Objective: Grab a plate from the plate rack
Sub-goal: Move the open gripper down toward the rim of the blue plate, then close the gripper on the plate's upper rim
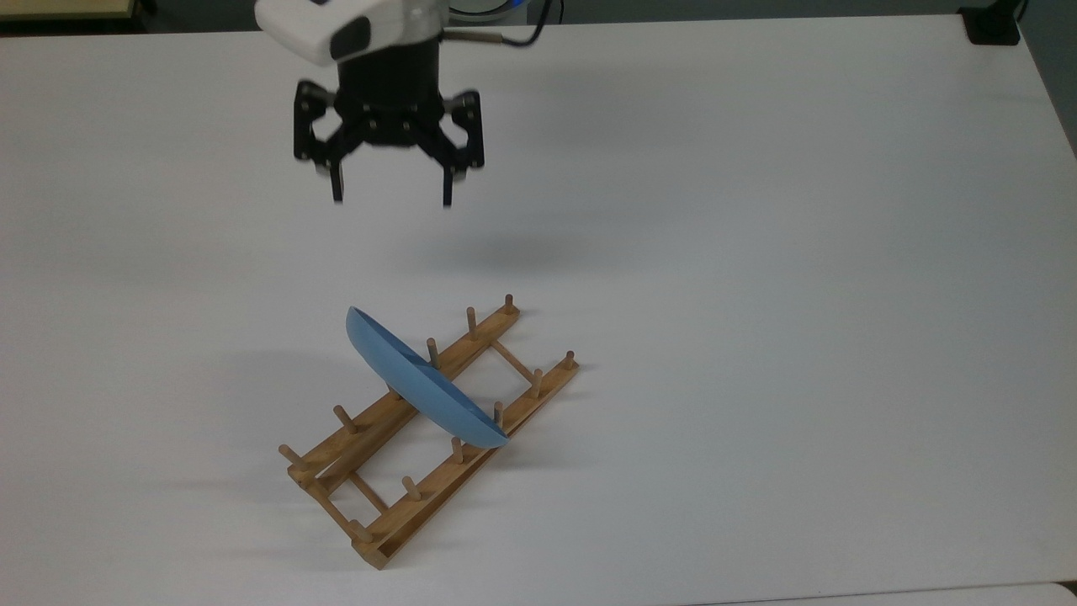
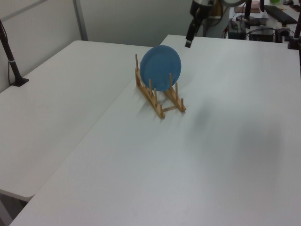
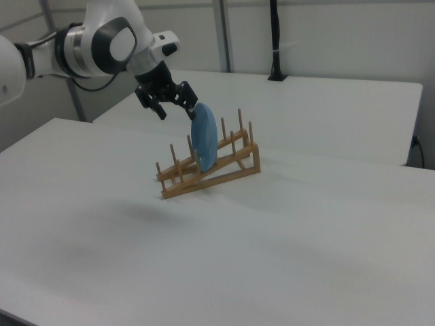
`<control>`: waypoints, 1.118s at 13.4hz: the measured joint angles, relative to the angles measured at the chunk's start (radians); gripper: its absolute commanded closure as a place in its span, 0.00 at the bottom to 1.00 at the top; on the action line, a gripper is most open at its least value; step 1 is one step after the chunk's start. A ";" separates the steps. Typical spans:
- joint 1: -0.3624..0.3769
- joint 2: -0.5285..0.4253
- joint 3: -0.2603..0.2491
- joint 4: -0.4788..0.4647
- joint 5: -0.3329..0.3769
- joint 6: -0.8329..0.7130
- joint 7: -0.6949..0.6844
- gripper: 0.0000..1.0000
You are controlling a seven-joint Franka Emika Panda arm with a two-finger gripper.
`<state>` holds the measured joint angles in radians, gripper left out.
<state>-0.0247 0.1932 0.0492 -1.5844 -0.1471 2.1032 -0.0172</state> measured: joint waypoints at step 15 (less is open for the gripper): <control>0.010 0.200 -0.002 0.060 -0.283 0.330 0.110 0.87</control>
<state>-0.0142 0.3929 0.0467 -1.5246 -0.4304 2.4332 0.0930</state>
